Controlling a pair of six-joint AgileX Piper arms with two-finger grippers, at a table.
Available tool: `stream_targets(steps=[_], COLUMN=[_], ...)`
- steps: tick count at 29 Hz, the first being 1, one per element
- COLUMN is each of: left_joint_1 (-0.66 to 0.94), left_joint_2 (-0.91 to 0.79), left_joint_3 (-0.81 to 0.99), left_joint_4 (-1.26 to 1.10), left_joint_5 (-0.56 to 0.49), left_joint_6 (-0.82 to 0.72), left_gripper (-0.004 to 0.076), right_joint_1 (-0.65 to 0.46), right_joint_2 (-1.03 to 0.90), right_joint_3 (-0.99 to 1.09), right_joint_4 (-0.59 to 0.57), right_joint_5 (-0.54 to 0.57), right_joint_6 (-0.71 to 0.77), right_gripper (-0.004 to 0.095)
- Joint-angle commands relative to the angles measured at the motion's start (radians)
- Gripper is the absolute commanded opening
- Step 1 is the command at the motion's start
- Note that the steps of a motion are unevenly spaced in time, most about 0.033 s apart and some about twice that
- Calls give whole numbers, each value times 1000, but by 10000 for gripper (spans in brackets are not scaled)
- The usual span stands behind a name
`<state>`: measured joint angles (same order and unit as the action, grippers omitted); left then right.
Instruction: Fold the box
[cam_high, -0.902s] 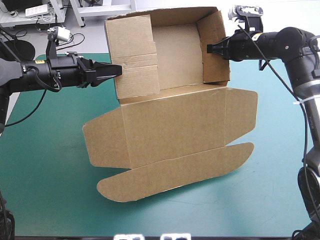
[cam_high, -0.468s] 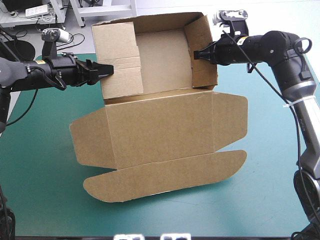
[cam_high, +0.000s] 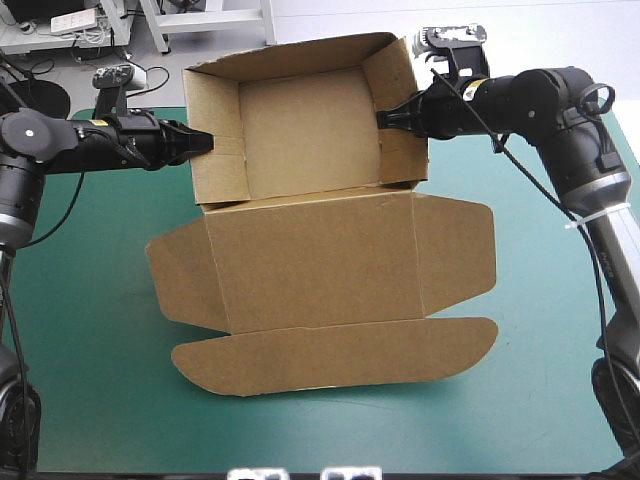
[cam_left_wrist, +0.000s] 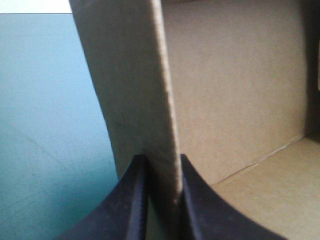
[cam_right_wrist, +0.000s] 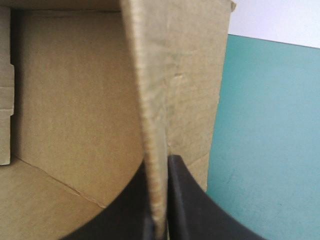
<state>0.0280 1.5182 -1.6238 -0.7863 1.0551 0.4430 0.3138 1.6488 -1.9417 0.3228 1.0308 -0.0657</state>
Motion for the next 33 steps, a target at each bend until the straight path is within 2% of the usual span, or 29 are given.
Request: stream_targets(steps=[1,5,10,15,18,22,29,33], left_joint_1=[-45,-131,-274,-411,-459,-474,-474,-474], left_joint_2=[-33,-33,-33,4,60,139,219,227], left_joint_3=[-31,-55,-79,-79,-75,-29,-12,-12], left_joint_4=[-85,-20,284,584,652,643,646,663], left_joint_5=[-48,-59,-66,-36,6,20,41,19], left_joint_6=[-8,-54,-252,-454,-529,-596,-605,-605], left_gripper=[-10,-10,-10,-10,-10,-10,-9,-9], right_joint_1=[20,22,22,22,22,22,22,22], right_joint_2=[-61,-61,-59,-55,-51,-48,14,96], right_joint_3=[-28,-28,2,143,262,384,408,408], right_joint_4=[48,-14,-107,-115,-97,-55,-87,-82], right_joint_5=[2,92,214,220,181,69,-10,-49], right_joint_6=[50,118,190,199,199,202,244,244], right_gripper=[-4,-4,-5,-5,-5,-5,-5,-5])
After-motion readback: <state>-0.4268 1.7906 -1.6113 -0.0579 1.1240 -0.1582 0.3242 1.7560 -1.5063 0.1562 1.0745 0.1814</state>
